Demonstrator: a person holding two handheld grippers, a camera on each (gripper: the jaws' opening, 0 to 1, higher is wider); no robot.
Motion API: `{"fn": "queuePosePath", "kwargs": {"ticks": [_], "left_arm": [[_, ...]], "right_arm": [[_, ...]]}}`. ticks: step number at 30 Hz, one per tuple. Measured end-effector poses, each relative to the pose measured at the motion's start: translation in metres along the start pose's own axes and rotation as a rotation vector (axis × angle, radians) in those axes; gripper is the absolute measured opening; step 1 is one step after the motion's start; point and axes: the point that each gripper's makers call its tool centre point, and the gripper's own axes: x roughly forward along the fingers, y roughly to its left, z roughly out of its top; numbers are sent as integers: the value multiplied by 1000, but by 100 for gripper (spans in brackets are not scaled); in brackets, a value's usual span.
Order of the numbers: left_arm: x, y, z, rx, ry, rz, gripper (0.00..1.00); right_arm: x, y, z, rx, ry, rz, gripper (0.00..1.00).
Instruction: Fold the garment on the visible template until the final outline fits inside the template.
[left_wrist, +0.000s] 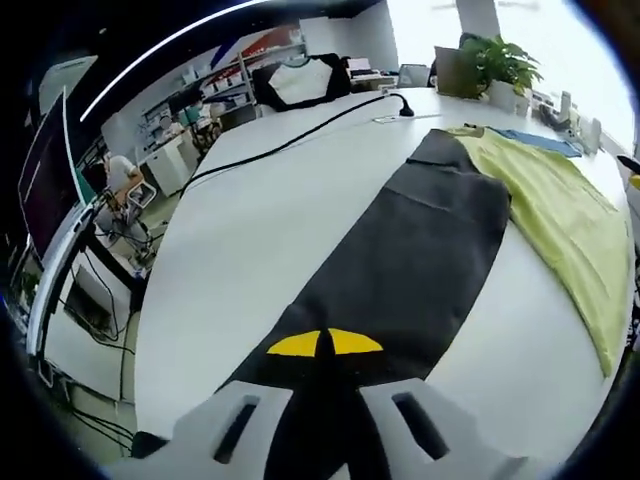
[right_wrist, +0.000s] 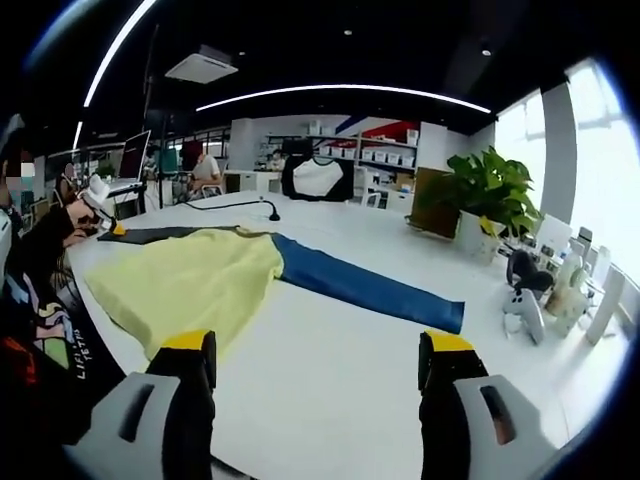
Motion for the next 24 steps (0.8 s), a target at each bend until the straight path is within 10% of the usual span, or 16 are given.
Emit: {"fn": "queuePosePath", "kwargs": {"ticks": [24], "left_arm": [[40, 45, 29, 142, 99, 113, 1]], "right_arm": [[2, -6, -11, 27, 8, -1, 85]]}}
